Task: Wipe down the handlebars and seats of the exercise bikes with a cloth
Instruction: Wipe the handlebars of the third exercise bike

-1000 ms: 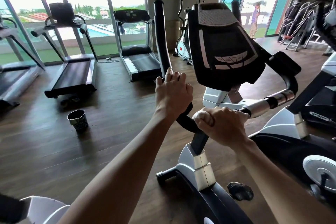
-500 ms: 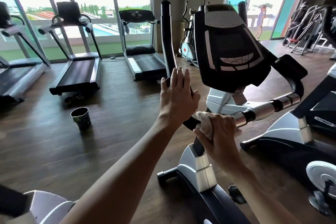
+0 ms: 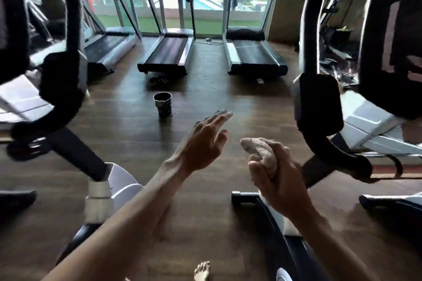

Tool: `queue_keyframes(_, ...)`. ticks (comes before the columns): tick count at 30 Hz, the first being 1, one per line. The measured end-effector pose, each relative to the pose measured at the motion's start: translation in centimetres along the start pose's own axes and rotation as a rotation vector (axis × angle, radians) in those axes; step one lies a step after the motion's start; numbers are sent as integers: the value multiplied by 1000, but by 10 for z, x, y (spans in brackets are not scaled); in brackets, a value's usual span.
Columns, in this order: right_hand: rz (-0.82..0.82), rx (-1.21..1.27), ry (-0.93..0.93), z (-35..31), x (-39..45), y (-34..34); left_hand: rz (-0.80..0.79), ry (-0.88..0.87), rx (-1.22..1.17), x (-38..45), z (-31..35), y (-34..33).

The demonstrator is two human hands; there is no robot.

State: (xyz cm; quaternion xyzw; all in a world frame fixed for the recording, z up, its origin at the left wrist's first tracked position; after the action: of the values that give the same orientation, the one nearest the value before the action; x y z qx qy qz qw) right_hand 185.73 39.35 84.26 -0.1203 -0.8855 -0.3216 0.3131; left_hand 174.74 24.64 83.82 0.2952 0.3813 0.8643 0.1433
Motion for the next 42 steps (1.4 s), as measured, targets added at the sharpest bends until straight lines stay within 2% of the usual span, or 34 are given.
queue_keyframes(9, -246, 88, -24, 22, 86, -133, -153, 464, 188, -15, -133, 60)
queue_keyframes(13, -315, 57, -36, 49, 124, -180, -163, 559, 206, 14, -180, 63)
queue_keyframes(17, -259, 60, -111, 89, 172, -211, -155, 595, 216, 67, -220, 58)
queue_keyframes(27, -118, -61, -287, 194, 280, -221, -285, 460, 200, 229, -277, 10)
queue_keyframes(34, -16, -84, -455, 317, 348, -231, -363, 288, 166, 377, -308, -47)
queue_keyframes(39, 92, -95, -487, 394, 408, -200, -463, 190, 145, 477, -323, -94)
queue_keyframes(42, 138, -143, -455, 429, 446, -173, -467, 130, 100, 538, -323, -120)
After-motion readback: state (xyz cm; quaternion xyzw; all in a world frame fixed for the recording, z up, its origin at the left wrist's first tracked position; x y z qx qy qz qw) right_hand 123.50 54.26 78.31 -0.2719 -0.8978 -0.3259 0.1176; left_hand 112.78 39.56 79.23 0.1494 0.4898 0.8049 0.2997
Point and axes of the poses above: each hand's wrist, its own x-axis towards the middle knuckle, its own y-axis out of the back of the hand, z = x × y, the point moved 9 cm from there along x, towards the middle knuckle, and after that the axes turned 2 degrees about -x, right-handed, at the moved point
